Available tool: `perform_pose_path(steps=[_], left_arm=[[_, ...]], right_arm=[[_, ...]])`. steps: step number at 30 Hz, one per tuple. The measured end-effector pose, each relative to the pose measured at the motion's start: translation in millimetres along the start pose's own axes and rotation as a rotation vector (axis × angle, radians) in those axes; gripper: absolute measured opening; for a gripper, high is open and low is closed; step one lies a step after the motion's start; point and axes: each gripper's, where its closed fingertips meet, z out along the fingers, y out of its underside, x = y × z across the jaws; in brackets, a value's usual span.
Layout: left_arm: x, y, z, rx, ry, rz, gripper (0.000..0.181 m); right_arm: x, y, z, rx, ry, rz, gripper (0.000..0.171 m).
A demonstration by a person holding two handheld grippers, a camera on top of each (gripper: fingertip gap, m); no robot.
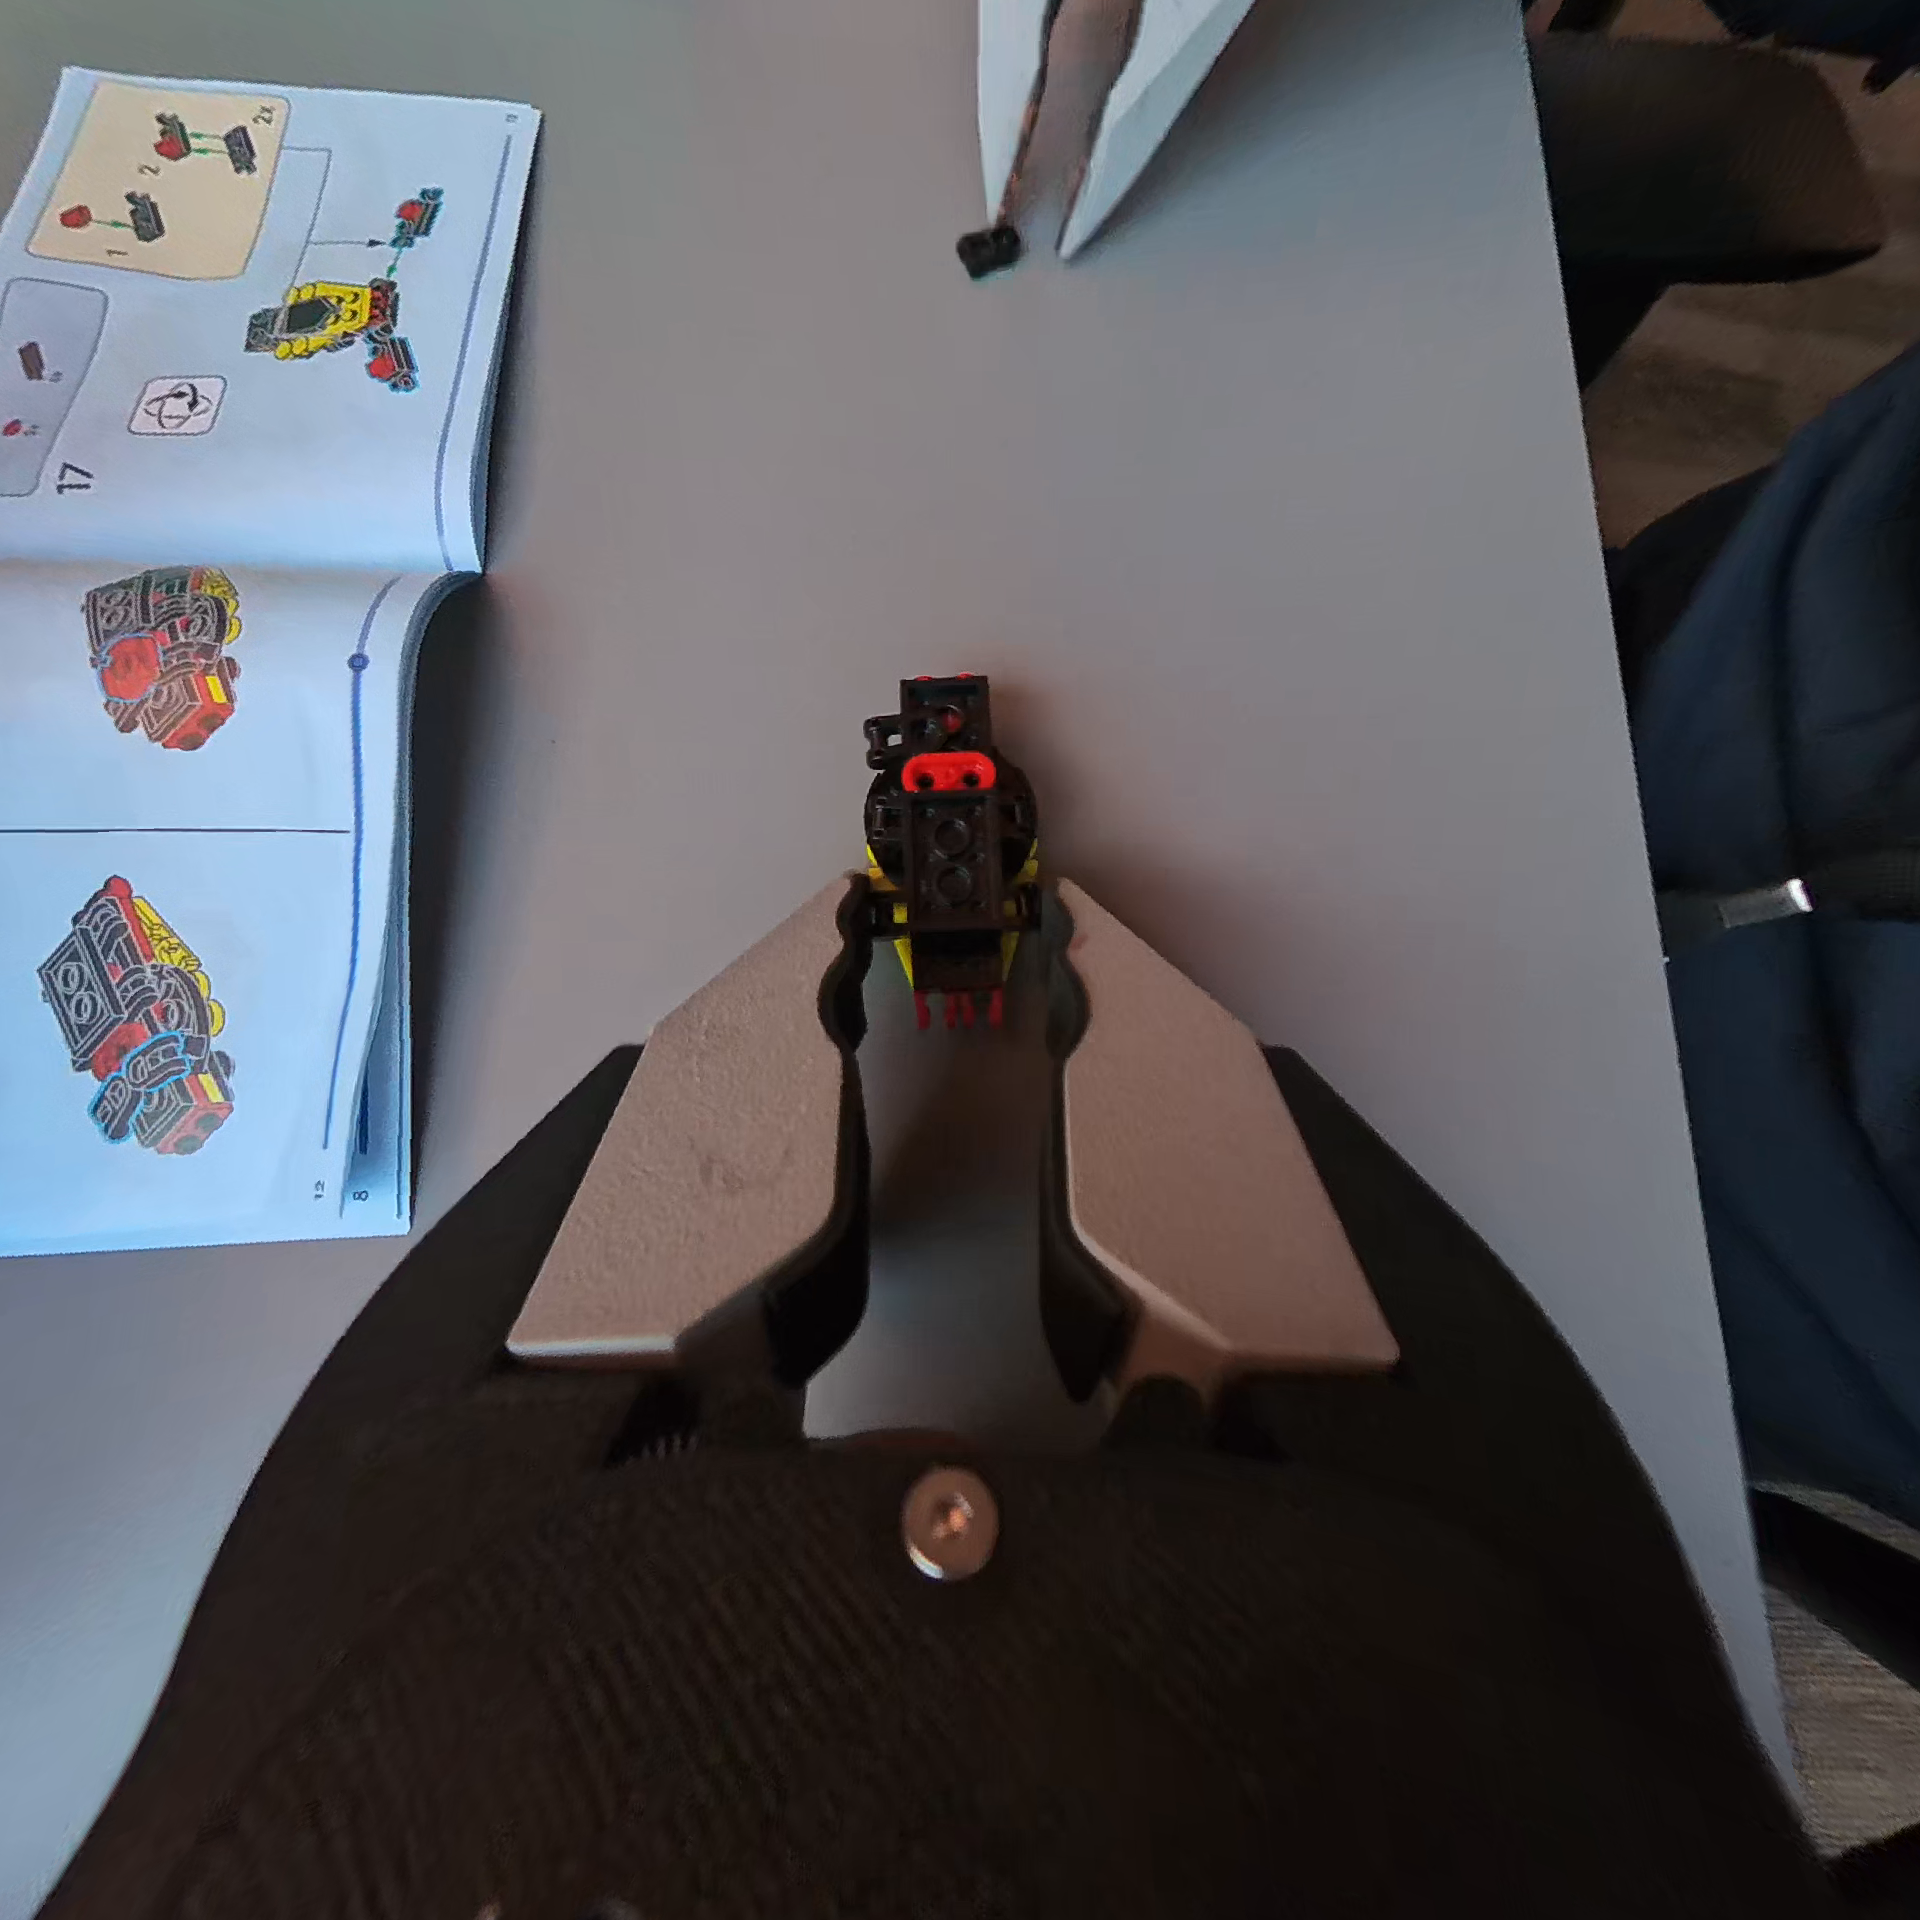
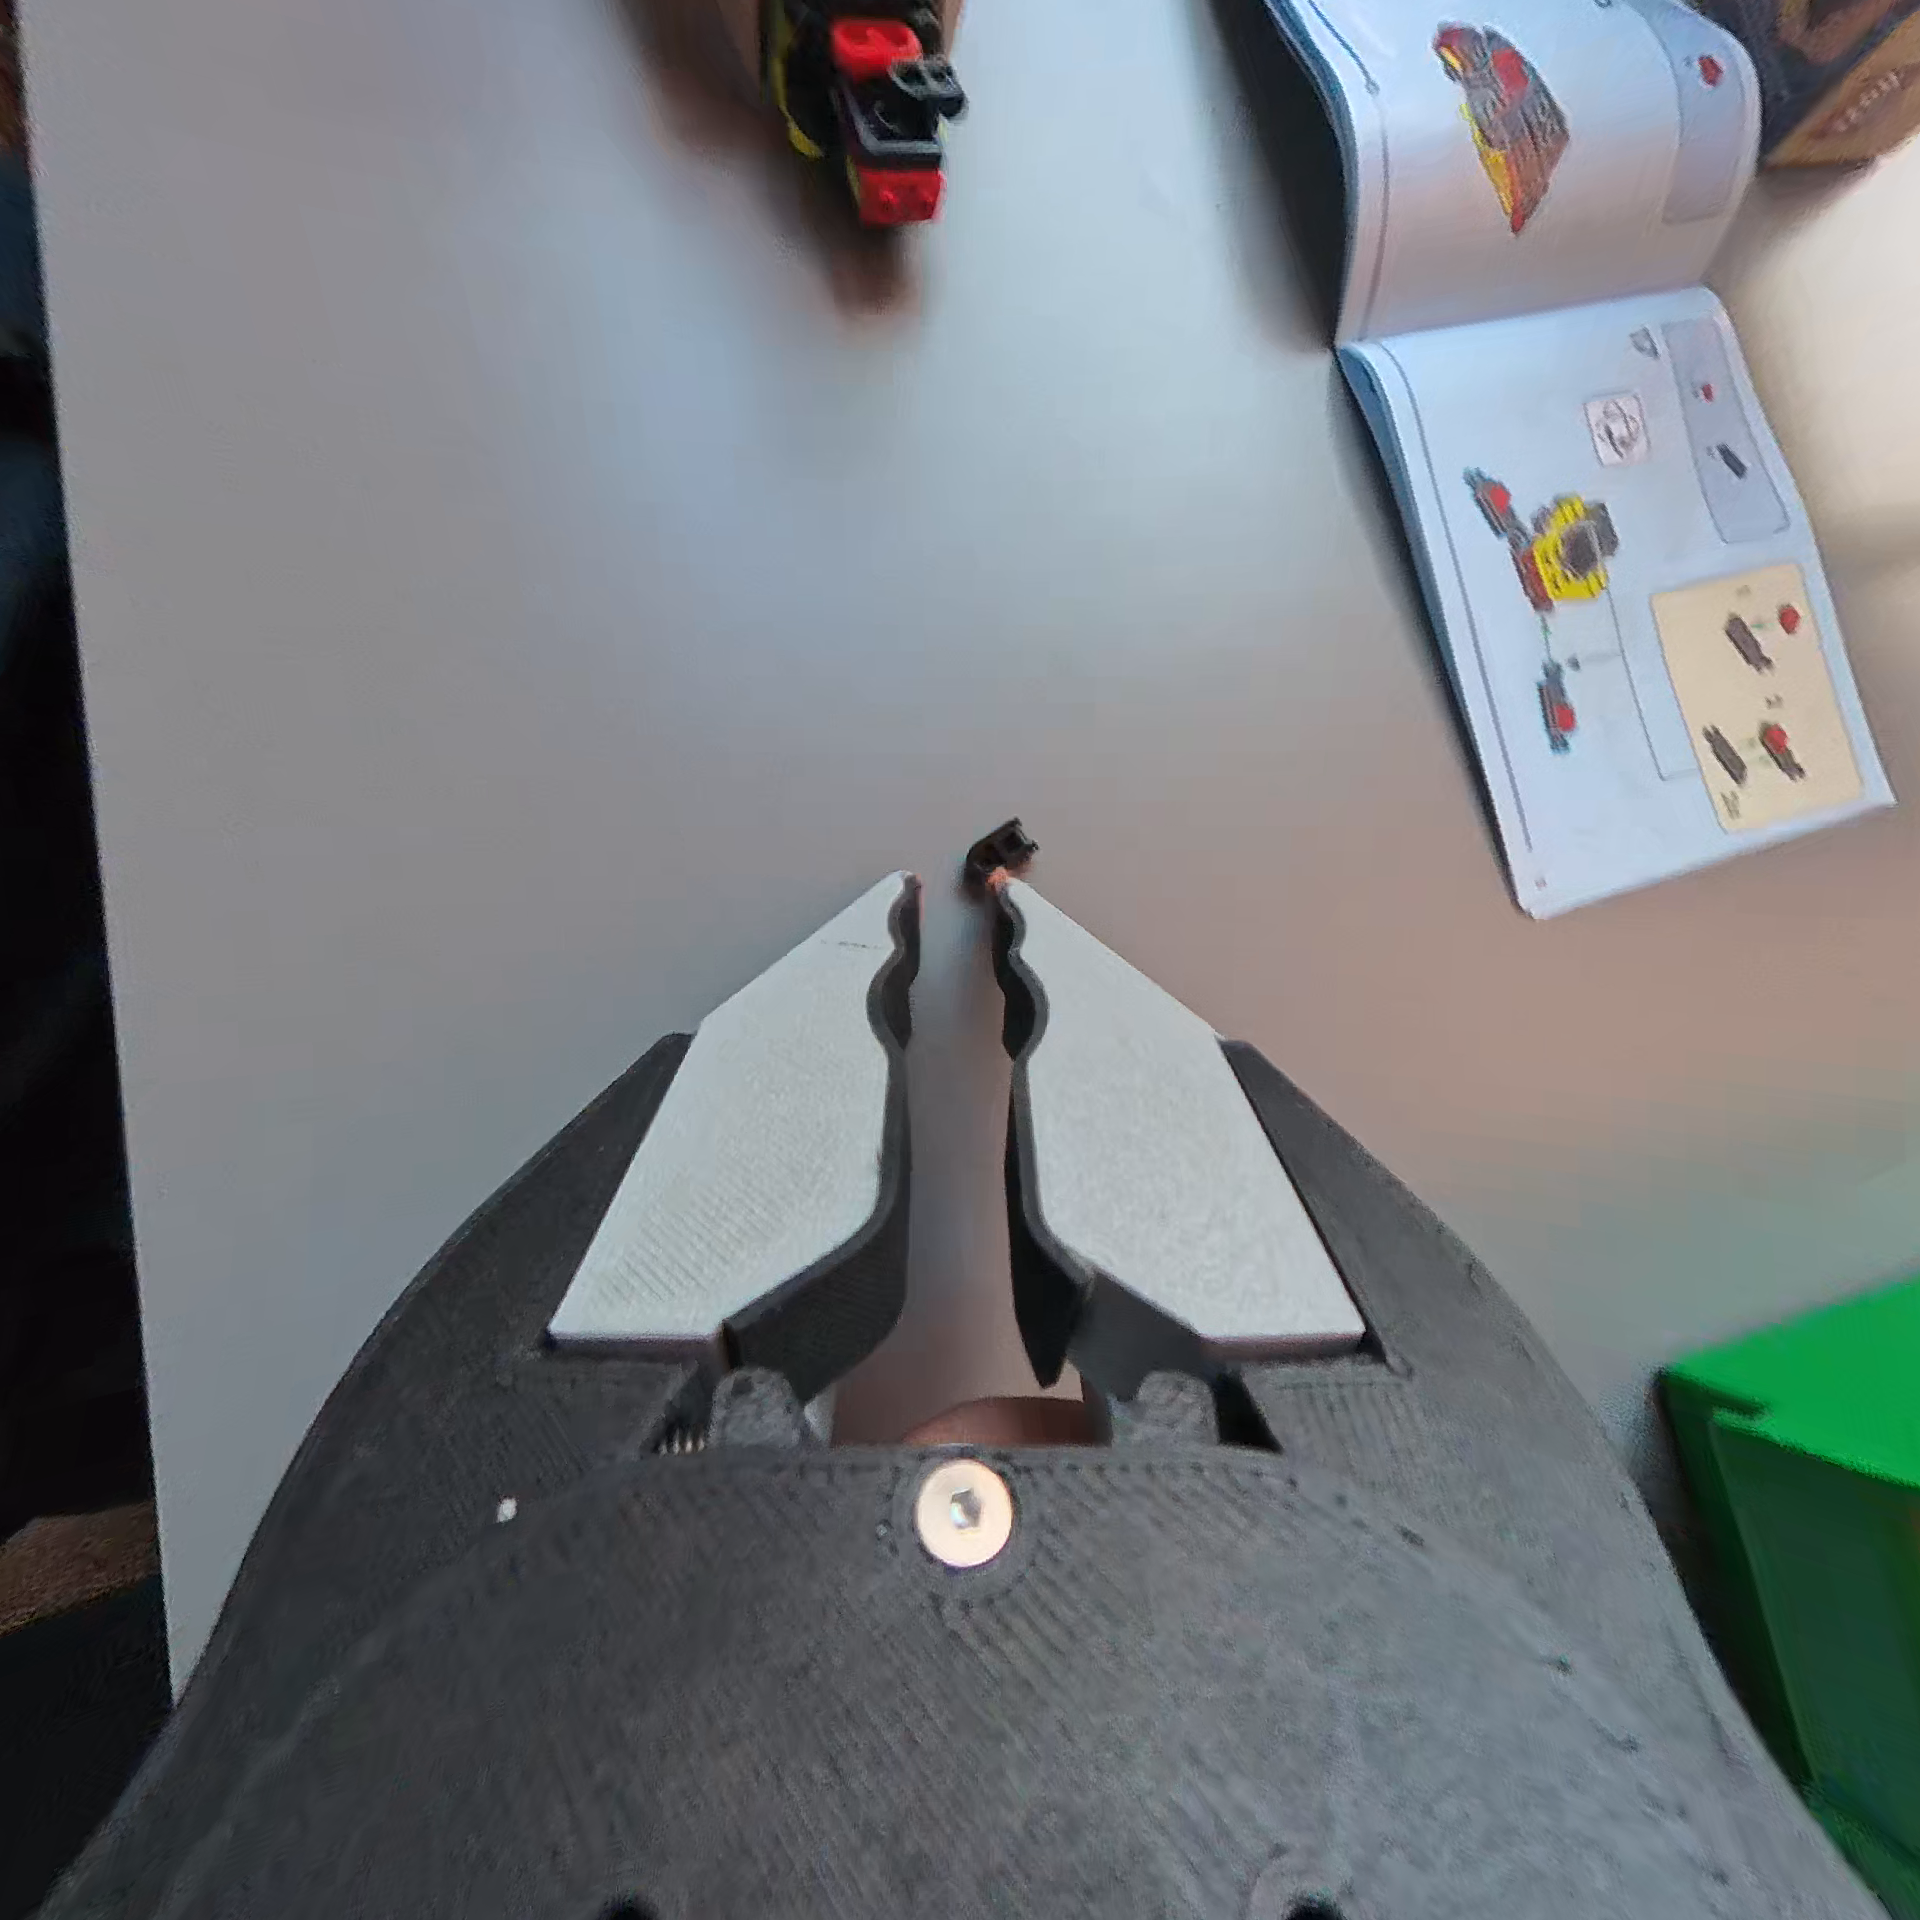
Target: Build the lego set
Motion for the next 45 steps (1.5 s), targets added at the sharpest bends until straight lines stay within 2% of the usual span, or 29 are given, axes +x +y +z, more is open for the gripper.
perform_pose_path(steps=[2,6,9,13,18,21,24,27,32,36,41,45], left_arm=[[1.1,-5.9,-4.1,0.046,0.048,-0.058,0.029],[21.8,-32.3,-26.1,0.255,0.317,-0.218,0.029],[33.5,-42.1,-43.0,0.356,0.469,-0.236,0.029],[58.9,-48.2,-63.8,0.435,0.686,-0.202,0.029],[76.4,-49.4,-71.1,0.458,0.765,-0.112,0.030],[82.7,-50.2,-77.3,0.499,0.759,-0.020,0.029],[85.4,-47.8,-75.7,0.497,0.711,0.060,0.029],[78.4,-44.9,-61.7,0.445,0.588,0.105,0.029],[33.2,-33.8,-18.0,0.230,0.248,-0.022,0.029],[17.7,-21.2,1.2,0.099,0.098,-0.034,0.029],[-2.9,-10.5,12.0,0.003,-0.072,-0.053,0.030],[-5.1,-11.6,12.9,0.006,-0.099,-0.069,0.029]], right_arm=[[-10.6,-14.4,5.4,0.059,-0.049,-0.032,0.012],[-20.6,-45.8,2.0,0.227,-0.086,-0.081,0.014],[-10.9,-59.4,-9.6,0.360,-0.064,-0.066,0.014],[-1.5,-58.0,-20.5,0.408,-0.014,-0.077,0.014],[-4.1,-48.2,-19.7,0.376,-0.012,-0.097,0.015],[-3.9,-41.9,-13.8,0.344,-0.010,-0.103,0.017],[-3.1,-33.1,-6.6,0.287,-0.004,-0.116,0.021],[-0.5,-21.6,-2.3,0.228,0.003,-0.120,0.024],[8.8,-10.5,-0.2,0.178,0.020,-0.085,0.023],[6.5,-10.5,7.5,0.145,0.003,-0.097,0.023],[6.3,-15.3,9.7,0.153,-0.017,-0.077,0.011],[6.3,-14.5,12.9,0.134,-0.020,-0.069,0.000]])
